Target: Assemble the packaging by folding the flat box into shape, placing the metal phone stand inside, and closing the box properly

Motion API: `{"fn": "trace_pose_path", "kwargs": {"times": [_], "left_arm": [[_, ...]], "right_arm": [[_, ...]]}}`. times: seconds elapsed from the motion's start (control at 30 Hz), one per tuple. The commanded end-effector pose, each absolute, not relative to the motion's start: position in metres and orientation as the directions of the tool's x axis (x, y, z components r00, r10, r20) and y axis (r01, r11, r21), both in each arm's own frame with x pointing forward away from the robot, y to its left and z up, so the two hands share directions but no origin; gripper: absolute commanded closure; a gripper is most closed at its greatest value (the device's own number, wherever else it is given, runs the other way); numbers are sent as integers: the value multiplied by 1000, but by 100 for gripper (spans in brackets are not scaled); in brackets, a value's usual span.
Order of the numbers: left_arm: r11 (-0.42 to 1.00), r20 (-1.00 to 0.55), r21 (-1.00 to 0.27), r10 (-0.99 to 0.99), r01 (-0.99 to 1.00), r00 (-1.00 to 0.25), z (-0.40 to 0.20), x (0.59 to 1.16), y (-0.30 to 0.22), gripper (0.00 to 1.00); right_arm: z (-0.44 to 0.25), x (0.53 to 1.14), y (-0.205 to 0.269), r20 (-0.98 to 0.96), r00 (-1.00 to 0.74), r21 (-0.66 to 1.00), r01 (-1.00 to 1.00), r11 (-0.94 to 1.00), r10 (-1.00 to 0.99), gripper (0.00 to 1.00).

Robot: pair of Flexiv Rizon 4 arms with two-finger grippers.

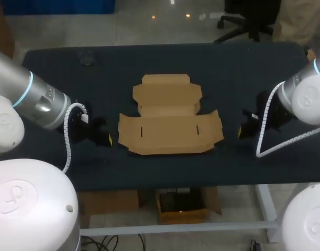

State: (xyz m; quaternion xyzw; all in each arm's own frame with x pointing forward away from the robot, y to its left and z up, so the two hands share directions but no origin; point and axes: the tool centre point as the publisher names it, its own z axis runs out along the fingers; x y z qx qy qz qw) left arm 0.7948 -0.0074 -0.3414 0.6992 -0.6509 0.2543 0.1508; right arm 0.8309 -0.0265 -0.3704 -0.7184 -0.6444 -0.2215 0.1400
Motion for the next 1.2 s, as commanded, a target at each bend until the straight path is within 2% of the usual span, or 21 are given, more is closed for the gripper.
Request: {"fn": "trace_pose_path", "kwargs": {"times": [0.03, 0.37, 0.77, 1.2], "left_arm": [[-115, 534, -123, -845, -986, 32, -341, 797, -15, 100], [-171, 533, -110, -842, -979, 87, -352, 786, -18, 100], [-154, 567, -74, -819, -985, 86, -371, 771, -13, 100], [-111, 589, -33, -805, -993, 70, -390, 784, -24, 100]], "right_arm": [[-371, 835, -24, 518, 62, 70, 991, -114, 853, 100], [-376, 838, -13, 515, 87, 27, 993, -118, 853, 100], [-382, 824, 9, 513, 66, 12, 996, -84, 856, 100], [-393, 818, 16, 527, 70, -6, 997, -79, 847, 100]]}}
